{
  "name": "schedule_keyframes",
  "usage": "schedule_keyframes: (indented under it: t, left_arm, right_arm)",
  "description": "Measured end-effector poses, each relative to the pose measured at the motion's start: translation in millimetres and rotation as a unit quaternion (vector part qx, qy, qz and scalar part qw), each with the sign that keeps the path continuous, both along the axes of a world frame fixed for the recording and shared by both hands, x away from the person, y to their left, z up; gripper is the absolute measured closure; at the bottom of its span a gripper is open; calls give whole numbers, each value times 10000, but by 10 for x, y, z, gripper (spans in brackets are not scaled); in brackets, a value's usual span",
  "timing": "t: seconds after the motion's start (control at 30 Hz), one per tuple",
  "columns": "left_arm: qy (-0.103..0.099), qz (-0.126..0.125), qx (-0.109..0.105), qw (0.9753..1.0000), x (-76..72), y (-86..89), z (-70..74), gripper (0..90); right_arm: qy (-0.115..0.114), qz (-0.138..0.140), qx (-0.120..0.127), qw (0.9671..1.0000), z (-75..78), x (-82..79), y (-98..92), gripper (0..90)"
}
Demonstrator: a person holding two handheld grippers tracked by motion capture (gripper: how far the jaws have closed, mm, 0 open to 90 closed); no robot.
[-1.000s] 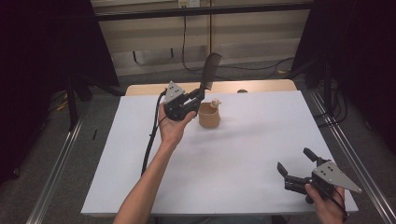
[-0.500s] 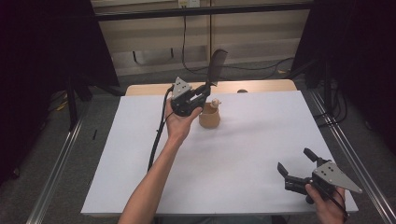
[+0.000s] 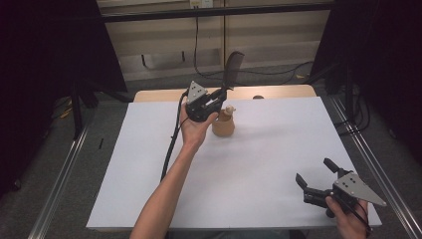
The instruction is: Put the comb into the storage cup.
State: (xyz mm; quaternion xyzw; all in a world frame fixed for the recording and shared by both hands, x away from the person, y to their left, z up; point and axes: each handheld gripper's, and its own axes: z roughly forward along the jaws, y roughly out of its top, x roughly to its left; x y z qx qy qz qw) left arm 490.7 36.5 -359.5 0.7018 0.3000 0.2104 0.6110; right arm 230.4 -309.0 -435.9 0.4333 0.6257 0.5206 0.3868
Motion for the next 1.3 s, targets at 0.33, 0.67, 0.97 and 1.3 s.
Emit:
schedule_keyframes:
  t: [0.33,0.67,0.97,1.3]
  left_arm:
    - [-53,8,3,10000,112,-41,-75,727]
    - [44,52,-23,10000,204,-37,-188,727]
    - [104,107,66,9999,266,-75,-323,727]
    - [135,71,155,9998,287,-111,-420,727]
  right_arm:
    - [4,2,12,10000,0,-2,-4,2]
    - [6,4,17,10000,0,-6,-9,2]
    - [-3,9,41,10000,0,-11,-10,2]
    - [0,8,41,10000,0,-18,-16,2]
